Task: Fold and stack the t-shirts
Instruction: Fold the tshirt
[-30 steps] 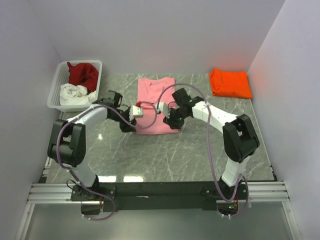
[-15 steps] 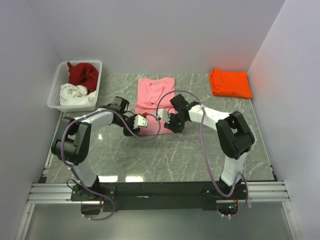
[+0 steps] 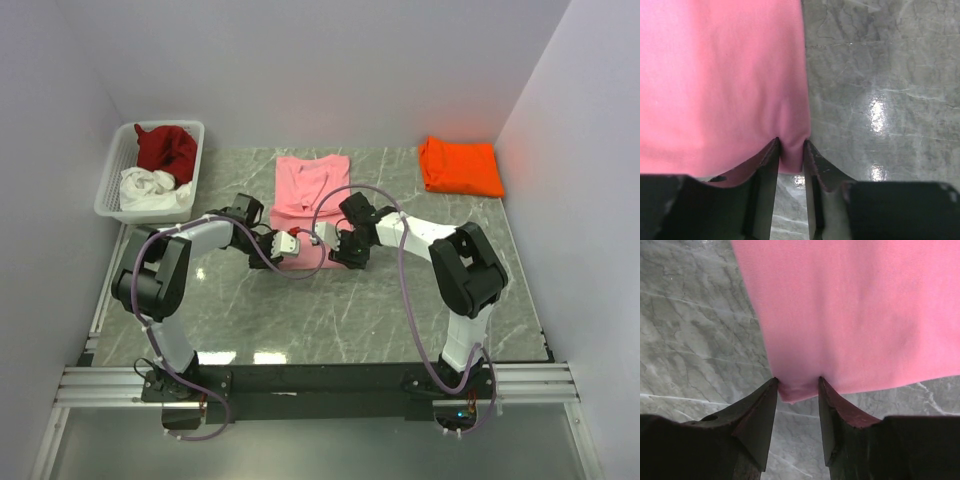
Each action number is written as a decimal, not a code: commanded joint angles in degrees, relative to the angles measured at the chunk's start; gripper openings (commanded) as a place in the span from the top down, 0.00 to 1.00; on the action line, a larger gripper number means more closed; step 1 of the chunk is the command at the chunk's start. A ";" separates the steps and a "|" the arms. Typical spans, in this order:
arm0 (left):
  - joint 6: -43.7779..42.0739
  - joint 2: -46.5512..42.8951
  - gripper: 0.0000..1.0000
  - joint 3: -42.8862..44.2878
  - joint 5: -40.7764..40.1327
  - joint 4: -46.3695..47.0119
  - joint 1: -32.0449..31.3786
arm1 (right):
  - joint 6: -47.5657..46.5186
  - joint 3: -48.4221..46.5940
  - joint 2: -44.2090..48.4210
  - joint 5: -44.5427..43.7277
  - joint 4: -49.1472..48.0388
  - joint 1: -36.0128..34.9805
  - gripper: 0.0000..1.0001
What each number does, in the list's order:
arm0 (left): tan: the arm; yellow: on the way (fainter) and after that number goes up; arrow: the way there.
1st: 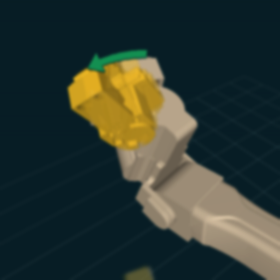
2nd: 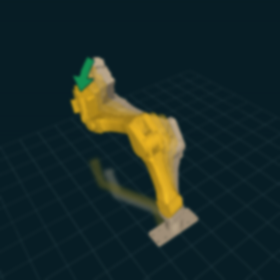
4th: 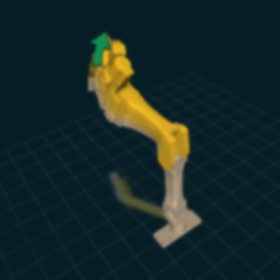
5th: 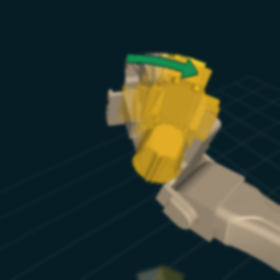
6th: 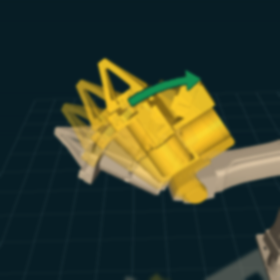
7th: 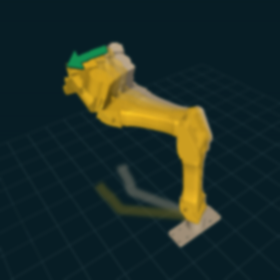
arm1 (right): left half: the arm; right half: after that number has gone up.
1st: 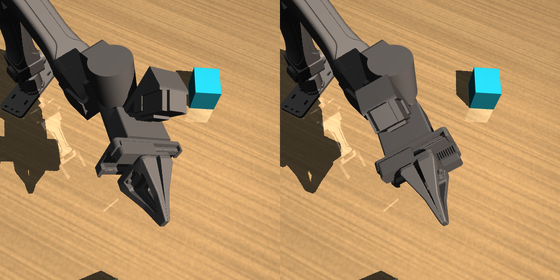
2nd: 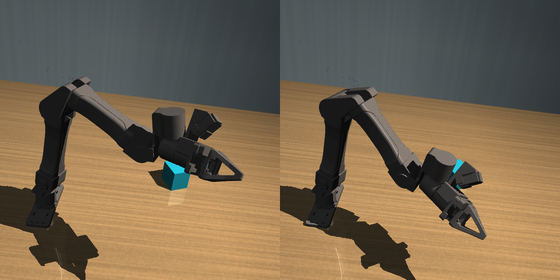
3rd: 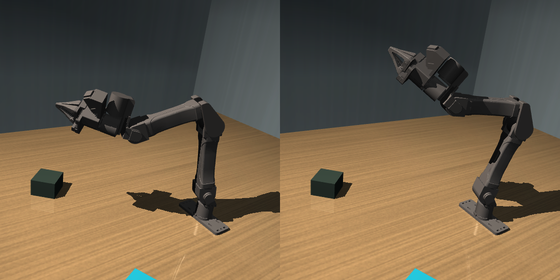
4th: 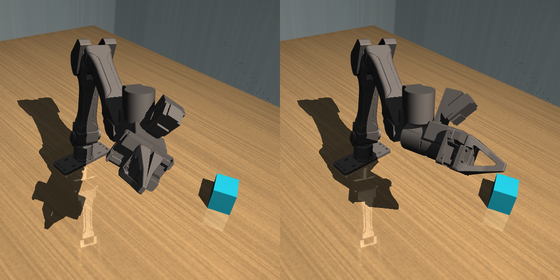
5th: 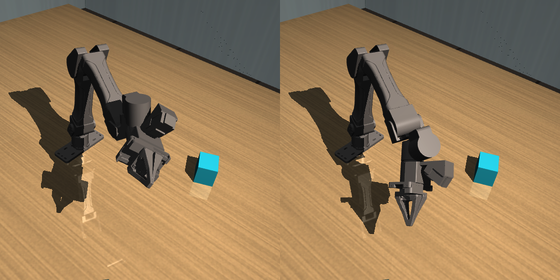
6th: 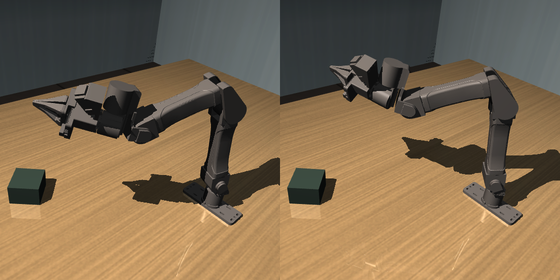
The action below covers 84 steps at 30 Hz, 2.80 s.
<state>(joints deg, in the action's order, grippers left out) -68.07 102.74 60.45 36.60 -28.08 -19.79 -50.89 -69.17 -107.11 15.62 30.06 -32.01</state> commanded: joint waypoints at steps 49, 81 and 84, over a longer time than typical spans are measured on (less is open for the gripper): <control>1.89 -9.39 0.99 12.60 3.30 -15.07 2.92 | 4.14 -11.62 11.39 6.61 13.26 4.68 1.00; 0.05 -10.64 1.00 27.00 12.62 -39.60 6.52 | 2.38 -20.55 13.70 12.07 30.31 3.71 1.00; -1.44 -6.51 1.00 29.90 12.79 -40.57 7.48 | 1.85 -24.24 9.57 12.24 31.54 4.76 1.00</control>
<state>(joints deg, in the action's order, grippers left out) -65.65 94.52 86.24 46.92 -66.11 -13.21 -46.89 -88.82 -95.15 27.51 58.98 -28.69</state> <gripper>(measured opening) 0.030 0.008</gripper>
